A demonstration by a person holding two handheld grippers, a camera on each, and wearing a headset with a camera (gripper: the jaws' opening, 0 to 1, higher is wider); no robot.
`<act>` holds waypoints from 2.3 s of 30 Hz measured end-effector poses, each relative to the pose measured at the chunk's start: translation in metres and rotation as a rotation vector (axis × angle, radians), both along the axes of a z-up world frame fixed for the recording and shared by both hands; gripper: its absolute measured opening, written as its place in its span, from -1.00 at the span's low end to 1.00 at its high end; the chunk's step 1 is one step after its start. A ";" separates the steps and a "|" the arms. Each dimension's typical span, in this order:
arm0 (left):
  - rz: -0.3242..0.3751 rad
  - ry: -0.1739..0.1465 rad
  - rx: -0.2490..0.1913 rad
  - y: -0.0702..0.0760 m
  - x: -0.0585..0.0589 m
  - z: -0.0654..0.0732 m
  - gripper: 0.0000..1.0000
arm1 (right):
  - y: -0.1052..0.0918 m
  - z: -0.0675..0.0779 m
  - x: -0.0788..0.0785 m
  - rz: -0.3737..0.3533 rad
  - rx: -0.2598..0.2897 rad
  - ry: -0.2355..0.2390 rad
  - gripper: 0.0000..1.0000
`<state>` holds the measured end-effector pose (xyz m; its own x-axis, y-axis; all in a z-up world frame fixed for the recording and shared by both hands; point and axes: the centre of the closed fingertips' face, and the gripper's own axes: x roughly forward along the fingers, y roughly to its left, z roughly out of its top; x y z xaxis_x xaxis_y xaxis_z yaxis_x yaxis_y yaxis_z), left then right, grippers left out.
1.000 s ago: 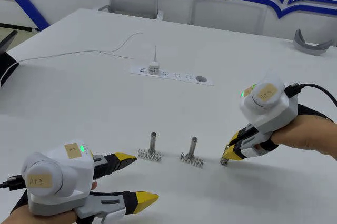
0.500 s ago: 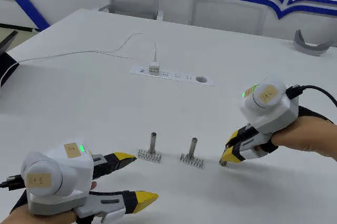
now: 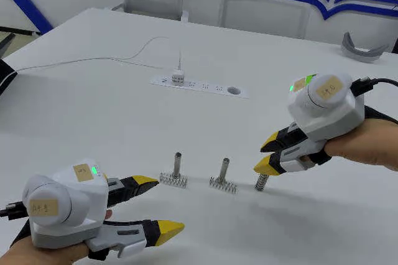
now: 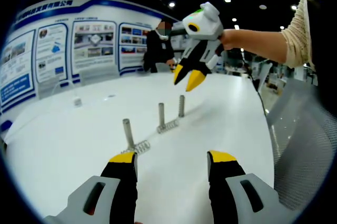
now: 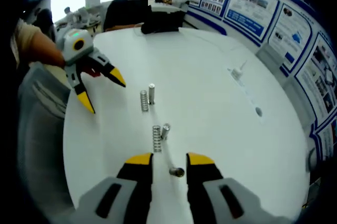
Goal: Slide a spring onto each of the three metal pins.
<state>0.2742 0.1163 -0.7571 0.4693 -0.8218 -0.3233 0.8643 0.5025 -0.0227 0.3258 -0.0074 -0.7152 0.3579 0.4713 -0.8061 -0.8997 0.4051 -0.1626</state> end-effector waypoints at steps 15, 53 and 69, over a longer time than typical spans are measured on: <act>0.005 -0.013 -0.007 0.000 0.002 0.005 0.08 | 0.029 -0.035 0.000 0.046 -0.025 0.051 -0.60; -0.003 -0.005 -0.001 -0.004 -0.001 0.005 0.07 | 0.025 -0.091 0.002 0.087 -0.138 0.156 -0.77; -0.038 -0.016 0.002 -0.015 -0.002 0.006 0.02 | 0.044 -0.062 -0.040 0.246 -0.149 0.133 -0.77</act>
